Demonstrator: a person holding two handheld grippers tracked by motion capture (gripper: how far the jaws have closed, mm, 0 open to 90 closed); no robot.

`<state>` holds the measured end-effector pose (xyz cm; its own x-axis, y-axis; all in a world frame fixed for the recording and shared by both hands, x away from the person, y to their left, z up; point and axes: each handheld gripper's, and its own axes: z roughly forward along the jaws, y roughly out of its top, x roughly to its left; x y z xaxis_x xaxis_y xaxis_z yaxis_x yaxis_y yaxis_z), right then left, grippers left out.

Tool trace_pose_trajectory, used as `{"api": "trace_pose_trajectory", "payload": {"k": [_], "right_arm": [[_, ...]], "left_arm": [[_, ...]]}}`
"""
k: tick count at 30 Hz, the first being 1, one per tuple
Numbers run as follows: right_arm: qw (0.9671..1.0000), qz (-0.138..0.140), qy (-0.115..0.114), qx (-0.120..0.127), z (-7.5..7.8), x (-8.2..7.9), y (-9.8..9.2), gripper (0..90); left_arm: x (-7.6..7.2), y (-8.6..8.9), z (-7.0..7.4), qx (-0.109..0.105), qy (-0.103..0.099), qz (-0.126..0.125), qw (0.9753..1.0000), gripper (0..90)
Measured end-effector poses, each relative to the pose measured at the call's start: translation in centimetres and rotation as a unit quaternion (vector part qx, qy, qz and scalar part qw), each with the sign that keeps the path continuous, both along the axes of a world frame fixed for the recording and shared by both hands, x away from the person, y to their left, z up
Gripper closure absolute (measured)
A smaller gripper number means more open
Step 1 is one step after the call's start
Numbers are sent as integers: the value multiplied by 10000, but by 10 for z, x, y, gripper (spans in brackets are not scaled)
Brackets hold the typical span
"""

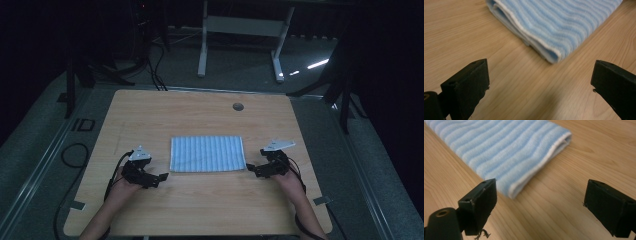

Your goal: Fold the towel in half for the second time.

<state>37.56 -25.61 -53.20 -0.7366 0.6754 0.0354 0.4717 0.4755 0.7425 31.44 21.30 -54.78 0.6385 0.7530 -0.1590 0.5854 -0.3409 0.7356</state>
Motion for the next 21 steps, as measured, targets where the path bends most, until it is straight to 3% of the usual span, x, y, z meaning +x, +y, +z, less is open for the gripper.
{"api": "trace_pose_trajectory", "payload": {"k": [6, 16, 21], "right_arm": [[9999, -137, 59, 25, -2, -5, -15, 109], [9990, -449, 22, 20, -3, -13, -42, 109], [9979, -642, -43, 15, -6, -18, -57, 109]], "left_arm": [[-7, 12, 1, 18, -67, 211, 9998, 17], [-18, 36, -5, 20, 115, 494, 9987, 17], [-25, 45, -9, 11, 101, 627, 9980, 17]]}}
